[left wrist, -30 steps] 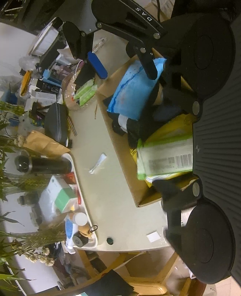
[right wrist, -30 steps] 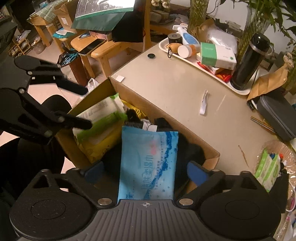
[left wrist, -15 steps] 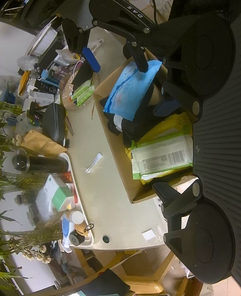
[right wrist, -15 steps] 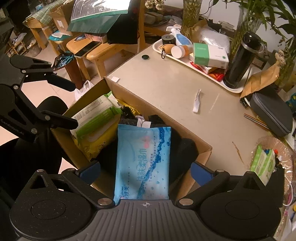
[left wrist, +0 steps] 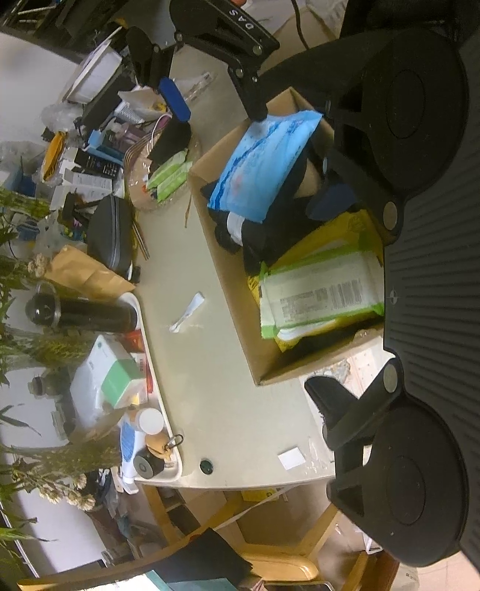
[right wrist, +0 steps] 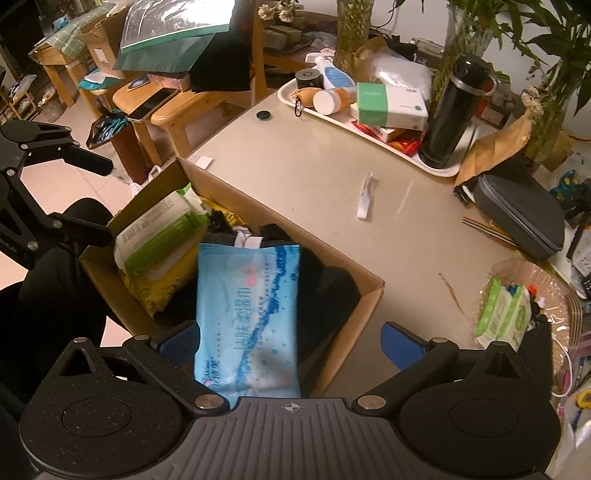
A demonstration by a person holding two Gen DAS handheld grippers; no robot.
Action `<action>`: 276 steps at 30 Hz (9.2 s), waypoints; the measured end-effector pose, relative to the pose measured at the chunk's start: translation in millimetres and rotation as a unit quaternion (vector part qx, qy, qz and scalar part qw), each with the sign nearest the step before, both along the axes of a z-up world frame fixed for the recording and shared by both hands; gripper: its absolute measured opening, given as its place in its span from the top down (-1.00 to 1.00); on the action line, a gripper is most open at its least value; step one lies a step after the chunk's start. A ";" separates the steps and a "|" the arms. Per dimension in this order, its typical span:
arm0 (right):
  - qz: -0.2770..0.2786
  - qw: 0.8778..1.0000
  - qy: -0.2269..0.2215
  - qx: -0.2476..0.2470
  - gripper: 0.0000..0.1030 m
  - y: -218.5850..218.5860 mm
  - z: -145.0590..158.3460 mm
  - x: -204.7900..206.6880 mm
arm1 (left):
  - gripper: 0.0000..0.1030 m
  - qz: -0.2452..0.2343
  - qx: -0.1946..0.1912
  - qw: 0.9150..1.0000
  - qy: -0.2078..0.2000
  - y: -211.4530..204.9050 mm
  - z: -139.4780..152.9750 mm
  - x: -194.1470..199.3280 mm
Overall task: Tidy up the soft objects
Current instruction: 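Lower the blue wipes packet into the box and open the right tool, then move the left tool to the small black printed box on the desk, then close the left tool on the small black box, then lift the black box with the left tool while the right tool approaches the white fabric strip, then close the right tool on the white fabric strip while the left tool holds the black box, then lower the black box into the box and open the left tool while the right tool lifts the strip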
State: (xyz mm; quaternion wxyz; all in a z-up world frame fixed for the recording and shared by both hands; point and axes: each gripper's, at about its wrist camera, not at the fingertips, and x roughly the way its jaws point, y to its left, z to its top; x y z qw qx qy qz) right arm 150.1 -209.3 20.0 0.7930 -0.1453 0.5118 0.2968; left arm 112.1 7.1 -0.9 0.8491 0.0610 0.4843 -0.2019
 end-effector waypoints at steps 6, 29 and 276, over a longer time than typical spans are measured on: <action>-0.012 1.000 -0.007 0.005 -1.00 -9.1 2.3 7.0 | -0.91 0.006 0.003 1.000 0.011 6.7 -2.7 8.4; -0.072 0.997 -0.027 0.015 -1.00 -30.3 -7.7 67.4 | -0.90 0.061 -0.005 0.998 0.000 33.3 -11.3 60.8; -0.079 0.980 0.006 0.185 0.91 -7.5 39.8 -15.9 | -0.35 -0.007 -0.057 0.998 -0.039 -28.2 11.7 -10.2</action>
